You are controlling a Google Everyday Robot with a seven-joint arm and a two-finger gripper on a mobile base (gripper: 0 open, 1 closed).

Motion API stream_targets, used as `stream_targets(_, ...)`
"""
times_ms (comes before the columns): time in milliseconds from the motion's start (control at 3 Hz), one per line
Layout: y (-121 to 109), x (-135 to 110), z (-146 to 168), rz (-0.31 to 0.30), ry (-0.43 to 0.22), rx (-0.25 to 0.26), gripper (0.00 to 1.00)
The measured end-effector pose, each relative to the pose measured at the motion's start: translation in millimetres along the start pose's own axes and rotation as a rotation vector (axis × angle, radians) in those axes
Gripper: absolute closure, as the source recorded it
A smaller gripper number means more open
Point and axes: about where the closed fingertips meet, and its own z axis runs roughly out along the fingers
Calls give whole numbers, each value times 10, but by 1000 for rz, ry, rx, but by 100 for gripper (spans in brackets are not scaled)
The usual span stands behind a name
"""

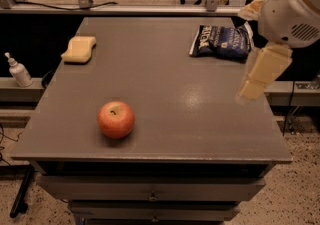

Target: Move apple near sponge

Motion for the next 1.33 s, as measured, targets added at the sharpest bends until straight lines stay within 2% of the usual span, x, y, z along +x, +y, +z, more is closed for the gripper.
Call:
stream_targets(333,-187,-400,64,-65,-125,35,0)
stream_targets(667,-195,-625,163,-59,-231,-34,0)
stream_targets(1000,124,-729,383,-5,-301,-210,0)
stream_targets(1333,530,-931,535,48,-385,-367,0)
